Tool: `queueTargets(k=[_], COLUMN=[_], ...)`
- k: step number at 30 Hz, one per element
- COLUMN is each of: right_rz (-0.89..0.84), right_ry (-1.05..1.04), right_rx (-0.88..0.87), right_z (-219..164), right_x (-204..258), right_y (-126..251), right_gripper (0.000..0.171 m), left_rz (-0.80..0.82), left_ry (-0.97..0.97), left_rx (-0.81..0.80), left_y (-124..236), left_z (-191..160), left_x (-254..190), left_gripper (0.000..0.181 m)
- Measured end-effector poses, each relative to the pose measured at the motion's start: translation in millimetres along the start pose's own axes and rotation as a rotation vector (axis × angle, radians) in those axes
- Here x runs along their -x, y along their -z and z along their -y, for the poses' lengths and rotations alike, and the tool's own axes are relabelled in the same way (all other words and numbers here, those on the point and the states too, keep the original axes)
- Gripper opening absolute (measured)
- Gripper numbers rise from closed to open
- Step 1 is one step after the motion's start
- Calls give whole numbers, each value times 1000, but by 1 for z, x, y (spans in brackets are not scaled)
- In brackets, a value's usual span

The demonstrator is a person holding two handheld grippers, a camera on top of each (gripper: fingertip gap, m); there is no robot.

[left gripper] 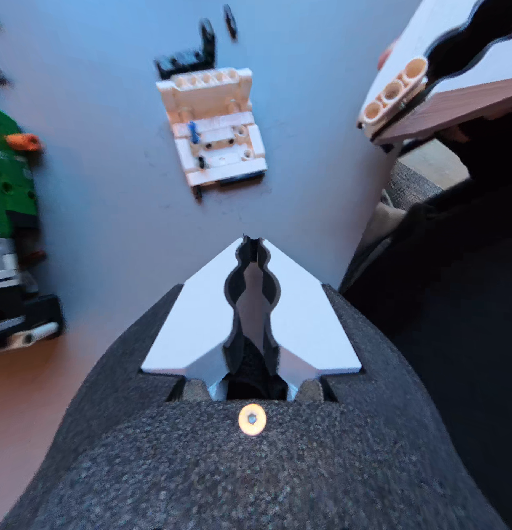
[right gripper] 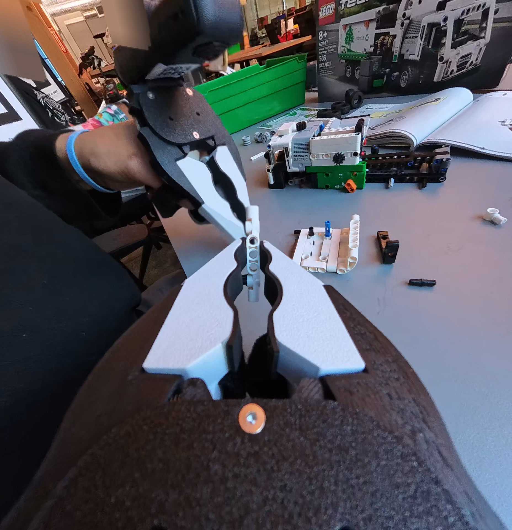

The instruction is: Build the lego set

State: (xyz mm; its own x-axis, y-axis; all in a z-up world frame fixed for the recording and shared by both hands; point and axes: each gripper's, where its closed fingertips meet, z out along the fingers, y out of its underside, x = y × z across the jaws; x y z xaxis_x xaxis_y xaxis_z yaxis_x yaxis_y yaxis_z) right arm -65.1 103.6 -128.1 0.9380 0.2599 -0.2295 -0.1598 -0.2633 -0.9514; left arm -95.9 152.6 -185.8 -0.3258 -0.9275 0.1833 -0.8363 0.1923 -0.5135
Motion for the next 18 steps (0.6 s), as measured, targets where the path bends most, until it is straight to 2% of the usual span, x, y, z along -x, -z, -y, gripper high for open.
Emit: queueTargets(k=[1, 5, 7, 12, 15, 18], right_rz=[-1, -4, -4, -7, -9, -7], right_ry=[1, 1, -1, 9, 13, 14], right_rx=[1, 2, 4, 12, 14, 13], right_z=[0, 0, 0, -2, -3, -3], right_x=[0, -1, -1, 0, 0, 1], right_y=[0, 0, -1, -1, -1, -1], right_gripper=[7, 7, 7, 7, 7, 7], left_rz=[35, 109, 160, 189, 194, 44], left_ry=[-4, 62, 106, 182, 289, 441], left_rx=[-54, -414, -569, -731, -742, -864], left_y=[5, 43, 63, 95, 110, 126], left_z=[4, 22, 19, -9, -26, -21], left_x=[8, 36, 52, 76, 88, 83], left_gripper=[3, 4, 4, 4, 3, 3])
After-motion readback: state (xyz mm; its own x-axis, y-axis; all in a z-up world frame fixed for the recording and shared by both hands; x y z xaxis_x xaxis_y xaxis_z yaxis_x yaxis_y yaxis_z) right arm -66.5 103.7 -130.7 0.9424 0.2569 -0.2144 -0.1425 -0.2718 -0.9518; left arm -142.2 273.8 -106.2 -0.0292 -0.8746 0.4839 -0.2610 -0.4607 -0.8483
